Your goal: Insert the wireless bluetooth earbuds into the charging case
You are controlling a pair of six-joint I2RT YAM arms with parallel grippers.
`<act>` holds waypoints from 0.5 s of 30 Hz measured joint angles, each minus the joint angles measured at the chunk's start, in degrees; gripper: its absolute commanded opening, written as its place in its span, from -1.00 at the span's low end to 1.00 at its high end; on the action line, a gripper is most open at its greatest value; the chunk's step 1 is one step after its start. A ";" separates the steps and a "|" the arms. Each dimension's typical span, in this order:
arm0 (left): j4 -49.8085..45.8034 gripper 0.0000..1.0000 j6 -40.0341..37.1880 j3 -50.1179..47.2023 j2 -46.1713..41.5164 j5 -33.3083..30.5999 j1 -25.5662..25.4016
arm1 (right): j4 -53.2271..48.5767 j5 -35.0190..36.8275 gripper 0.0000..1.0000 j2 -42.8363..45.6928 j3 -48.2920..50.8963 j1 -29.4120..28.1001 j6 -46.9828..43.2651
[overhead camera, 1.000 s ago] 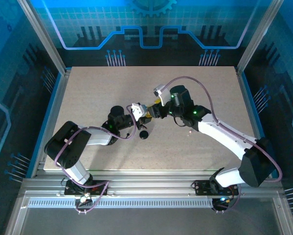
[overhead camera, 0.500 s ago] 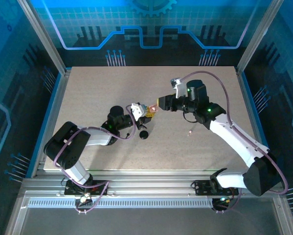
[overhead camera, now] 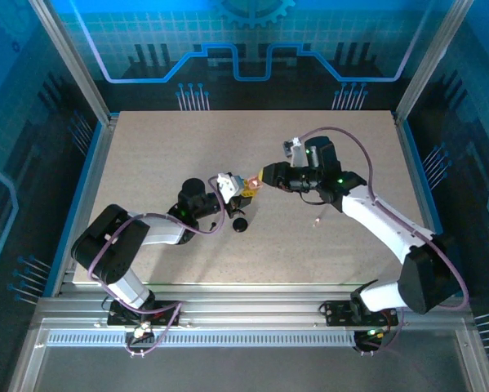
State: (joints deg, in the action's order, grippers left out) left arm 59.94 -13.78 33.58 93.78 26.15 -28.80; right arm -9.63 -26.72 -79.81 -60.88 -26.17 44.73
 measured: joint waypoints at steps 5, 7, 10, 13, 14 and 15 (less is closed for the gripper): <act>0.04 -0.73 0.15 -0.02 0.00 0.00 0.00 | 1.11 -0.79 -0.41 -1.42 0.04 -0.07 0.74; 0.20 -0.73 0.20 -0.02 0.00 0.00 0.00 | 1.33 -0.83 -0.41 -2.21 0.04 -0.17 0.76; 0.61 -0.73 0.20 -0.02 0.00 0.00 0.00 | 1.44 -1.03 -0.42 -3.52 0.04 -0.35 0.76; 0.81 -0.73 0.20 -0.02 0.00 -0.02 0.00 | 1.55 -1.22 -0.42 -4.17 0.04 -0.59 0.74; 0.79 -0.72 0.20 -0.02 0.00 -0.02 0.00 | 1.60 -1.22 -0.42 -4.22 0.04 -0.66 0.76; 0.81 -0.73 0.20 -0.02 0.00 -0.02 0.00 | 1.60 -1.31 -0.43 -4.22 0.04 -0.70 0.74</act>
State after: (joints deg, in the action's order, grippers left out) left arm 60.75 -13.58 33.56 93.78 26.13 -28.80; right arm -8.03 -28.03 -84.03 -60.84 -26.87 45.47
